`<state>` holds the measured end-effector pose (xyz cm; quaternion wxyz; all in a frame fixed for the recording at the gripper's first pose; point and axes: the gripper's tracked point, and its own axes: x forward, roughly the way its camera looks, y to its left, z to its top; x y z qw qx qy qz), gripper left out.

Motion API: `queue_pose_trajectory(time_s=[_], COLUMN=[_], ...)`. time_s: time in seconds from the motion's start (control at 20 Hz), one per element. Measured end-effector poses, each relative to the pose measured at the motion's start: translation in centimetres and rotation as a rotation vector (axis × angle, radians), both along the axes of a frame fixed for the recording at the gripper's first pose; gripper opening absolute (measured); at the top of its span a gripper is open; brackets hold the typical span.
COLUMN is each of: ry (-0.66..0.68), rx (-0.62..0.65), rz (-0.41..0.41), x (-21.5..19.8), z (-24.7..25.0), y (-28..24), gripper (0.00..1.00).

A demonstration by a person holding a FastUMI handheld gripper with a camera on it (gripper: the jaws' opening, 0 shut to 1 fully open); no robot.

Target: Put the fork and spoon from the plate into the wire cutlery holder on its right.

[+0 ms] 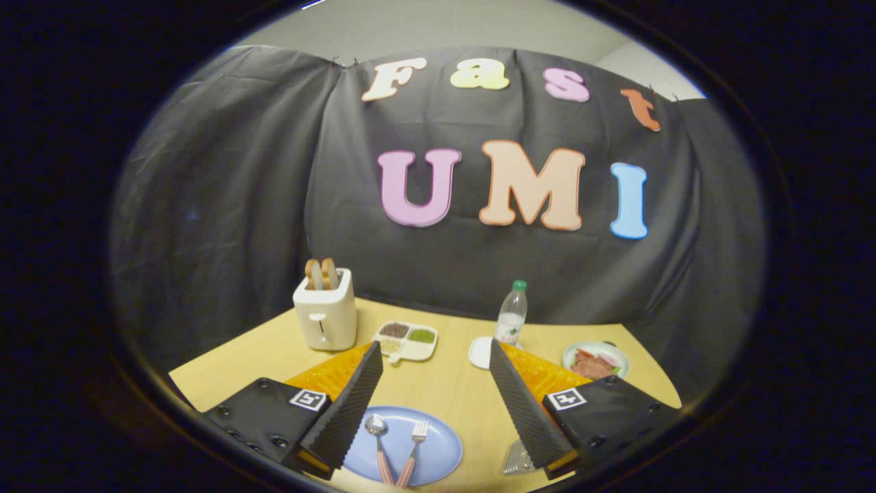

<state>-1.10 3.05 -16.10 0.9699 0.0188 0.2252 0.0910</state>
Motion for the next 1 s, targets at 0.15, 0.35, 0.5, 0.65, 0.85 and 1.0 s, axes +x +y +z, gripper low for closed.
queue_pose_trajectory(time_s=[0.15, 0.35, 0.5, 0.65, 0.85, 1.0], ry=[0.116, 0.274, 0.382, 0.479, 0.553, 0.593], rx=[-0.017, -0.045, -0.073, -0.094, -0.138, -0.149], rz=[0.037, 0.103, 0.139, 0.166, 0.183, 0.215], x=[-1.3, -3.1, -5.0, -6.6, -8.2, -9.1], z=[-4.3, -10.2, -14.1, -17.1, -19.4, -20.0], y=[0.5, 1.4, 1.9, 2.0, 1.7, 1.9], gripper=[1.0, 1.0, 1.0, 1.0, 0.99, 0.86])
